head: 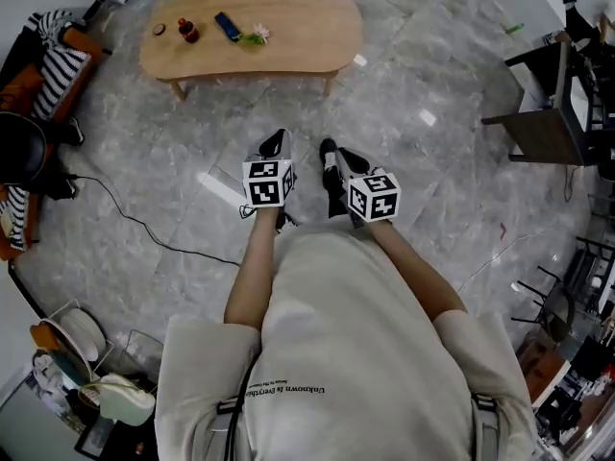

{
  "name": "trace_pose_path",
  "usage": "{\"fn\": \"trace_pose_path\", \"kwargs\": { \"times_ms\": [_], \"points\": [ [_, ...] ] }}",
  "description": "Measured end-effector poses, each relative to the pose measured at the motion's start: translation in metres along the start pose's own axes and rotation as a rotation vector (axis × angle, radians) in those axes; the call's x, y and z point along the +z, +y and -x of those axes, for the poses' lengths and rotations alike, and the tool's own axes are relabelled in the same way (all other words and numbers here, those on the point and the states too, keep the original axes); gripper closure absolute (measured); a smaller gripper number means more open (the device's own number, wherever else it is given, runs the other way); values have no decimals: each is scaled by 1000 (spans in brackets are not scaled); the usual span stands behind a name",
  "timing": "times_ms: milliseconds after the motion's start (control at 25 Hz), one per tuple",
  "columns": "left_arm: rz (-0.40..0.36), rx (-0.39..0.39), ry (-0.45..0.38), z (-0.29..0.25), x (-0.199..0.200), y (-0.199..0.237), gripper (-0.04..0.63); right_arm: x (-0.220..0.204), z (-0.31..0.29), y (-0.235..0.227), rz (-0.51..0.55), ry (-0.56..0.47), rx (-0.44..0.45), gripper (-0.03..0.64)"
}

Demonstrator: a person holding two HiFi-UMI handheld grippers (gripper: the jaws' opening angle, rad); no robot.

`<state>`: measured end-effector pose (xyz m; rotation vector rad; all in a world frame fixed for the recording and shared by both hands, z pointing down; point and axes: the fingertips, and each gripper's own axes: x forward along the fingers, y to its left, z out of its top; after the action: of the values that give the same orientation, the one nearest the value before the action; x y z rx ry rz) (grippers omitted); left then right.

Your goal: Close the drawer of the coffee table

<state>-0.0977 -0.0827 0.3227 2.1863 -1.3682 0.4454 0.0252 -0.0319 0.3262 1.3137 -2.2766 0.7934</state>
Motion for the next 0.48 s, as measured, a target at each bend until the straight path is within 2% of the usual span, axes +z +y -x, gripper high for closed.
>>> {"fn": "trace_pose_path", "kwargs": {
  "times_ms": [120,240,480],
  "points": [
    [-4,15,-11,22,0,-2,586,6,6,14,54,-14,25,600],
    [-19,24,-39,35,9,-4,586,16,4,10,23,-54,-1,600],
    [-25,35,-61,65,5,2,586,1,4,27,22,-65,-23,601]
  ]
}}
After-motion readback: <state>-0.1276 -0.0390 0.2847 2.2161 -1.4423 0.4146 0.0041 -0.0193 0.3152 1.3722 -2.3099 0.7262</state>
